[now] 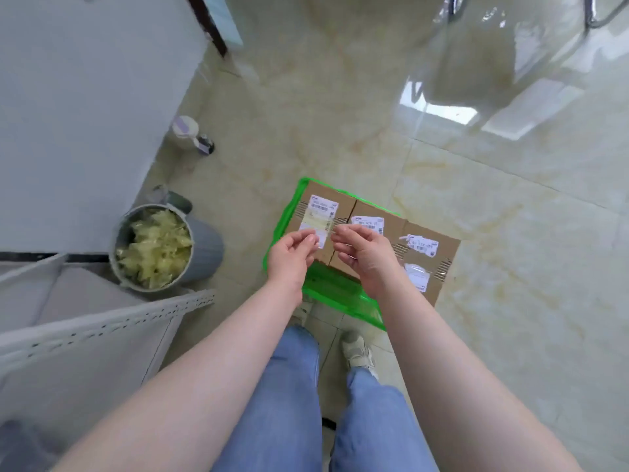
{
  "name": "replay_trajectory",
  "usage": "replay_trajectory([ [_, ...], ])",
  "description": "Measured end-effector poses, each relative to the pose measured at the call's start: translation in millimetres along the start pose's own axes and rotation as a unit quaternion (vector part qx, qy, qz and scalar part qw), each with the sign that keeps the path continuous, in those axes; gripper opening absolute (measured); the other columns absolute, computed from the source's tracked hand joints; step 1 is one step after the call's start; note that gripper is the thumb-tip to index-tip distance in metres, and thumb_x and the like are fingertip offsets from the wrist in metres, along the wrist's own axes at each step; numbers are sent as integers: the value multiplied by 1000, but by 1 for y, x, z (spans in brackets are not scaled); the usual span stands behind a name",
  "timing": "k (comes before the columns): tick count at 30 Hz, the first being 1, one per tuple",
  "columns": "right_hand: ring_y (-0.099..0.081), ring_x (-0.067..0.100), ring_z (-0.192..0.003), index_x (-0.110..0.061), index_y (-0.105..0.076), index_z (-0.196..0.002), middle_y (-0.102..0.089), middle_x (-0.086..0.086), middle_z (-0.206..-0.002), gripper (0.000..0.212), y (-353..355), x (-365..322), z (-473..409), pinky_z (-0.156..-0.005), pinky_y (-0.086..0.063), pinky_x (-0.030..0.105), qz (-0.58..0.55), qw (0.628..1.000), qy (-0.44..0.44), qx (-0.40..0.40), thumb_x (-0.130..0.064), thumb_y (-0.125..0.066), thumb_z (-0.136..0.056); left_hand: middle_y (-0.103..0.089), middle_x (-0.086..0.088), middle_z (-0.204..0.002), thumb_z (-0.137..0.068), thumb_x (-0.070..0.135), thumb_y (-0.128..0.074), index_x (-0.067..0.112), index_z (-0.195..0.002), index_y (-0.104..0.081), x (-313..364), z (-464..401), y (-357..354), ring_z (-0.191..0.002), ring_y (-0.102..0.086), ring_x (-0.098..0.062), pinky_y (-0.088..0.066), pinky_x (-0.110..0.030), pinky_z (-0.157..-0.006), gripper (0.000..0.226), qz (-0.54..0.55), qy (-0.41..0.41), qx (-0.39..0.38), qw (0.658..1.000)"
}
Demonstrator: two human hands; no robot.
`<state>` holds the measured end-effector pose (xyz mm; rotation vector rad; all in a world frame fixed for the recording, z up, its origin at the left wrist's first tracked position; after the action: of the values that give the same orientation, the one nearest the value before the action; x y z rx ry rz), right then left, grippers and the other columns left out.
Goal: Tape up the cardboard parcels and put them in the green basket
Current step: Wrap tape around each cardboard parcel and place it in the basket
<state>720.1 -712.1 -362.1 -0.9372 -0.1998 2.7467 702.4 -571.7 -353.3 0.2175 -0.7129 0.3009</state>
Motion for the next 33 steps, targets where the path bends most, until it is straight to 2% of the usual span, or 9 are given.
replay_trajectory([
  [5, -61, 7, -65, -14, -66, -86, -69, 0, -76, 4, -81, -21, 70, -59, -50, 15, 46, 992, -2, -117, -14, -68, -90, -68, 5, -89, -97, 8, -58, 19, -92, -65, 26, 81, 103, -80, -61, -5, -47, -19, -73, 14, 145, -18, 95, 985],
  [11, -62, 7, -67, -16, -65, -88, -70, -1, -77, 4, -181, -9, 154, -61, -49, 15, 176, 956, 0, -234, -14, -68, -90, -70, 4, -89, -96, 11, -61, 17, -93, -66, 26, 172, 209, -78, -63, -7, -48, -18, -70, 9, 297, -51, 189, 934],
  [13, -62, 8, -71, -16, -65, -92, -70, 0, -82, 4, -214, 5, 177, -65, -50, 16, 223, 938, -8, -264, -15, -68, -90, -70, 4, -86, -96, 13, -62, 17, -91, -67, 21, 196, 243, -78, -63, -8, -48, -17, -66, 8, 334, -61, 218, 915],
  [18, -62, 10, -74, -16, -68, -86, -70, -1, -79, 3, -297, 58, 230, -65, -51, 17, 319, 884, -15, -341, -15, -70, -88, -70, 2, -85, -95, 16, -64, 18, -86, -67, -7, 246, 331, -79, -64, -11, -49, -23, -74, 10, 398, -78, 277, 871],
  [23, -65, 12, -78, -15, -71, -94, -72, -1, -85, 7, -390, 139, 288, -71, -53, 21, 399, 817, -16, -416, -19, -71, -87, -69, 6, -84, -97, 19, -62, 18, -89, -66, -45, 287, 438, -78, -64, -6, -49, -18, -70, 9, 430, -83, 335, 834],
  [28, -65, 13, -82, -17, -68, -100, -69, 0, -92, 15, -482, 205, 329, -71, -52, 23, 399, 810, 28, -428, -24, -71, -88, -68, 0, -90, -96, 18, -62, 15, -90, -67, -61, 309, 549, -79, -63, -8, -50, -21, -74, 8, 382, -82, 364, 846],
  [30, -63, 14, -84, -17, -66, -104, -66, 1, -95, 19, -515, 220, 338, -72, -52, 24, 403, 816, 62, -409, -24, -72, -88, -67, -1, -91, -95, 17, -62, 13, -92, -67, -57, 311, 591, -78, -63, -8, -51, -20, -74, 7, 350, -95, 371, 855],
  [33, -61, 15, -85, -15, -62, -115, -63, 2, -97, 34, -553, 223, 339, -78, -55, 28, 394, 841, 107, -356, -25, -75, -85, -65, -2, -91, -94, 17, -64, 7, -107, -66, -36, 306, 641, -81, -62, -12, -51, -22, -76, 16, 304, -126, 364, 871],
])
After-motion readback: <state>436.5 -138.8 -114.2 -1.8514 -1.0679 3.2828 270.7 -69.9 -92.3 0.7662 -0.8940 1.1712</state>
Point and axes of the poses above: each hand's wrist, its own z-axis away from the middle knuckle, its own y-axis out of the back of the hand, x = y × z, the point moved 5 cm from there along -z, towards the middle knuckle
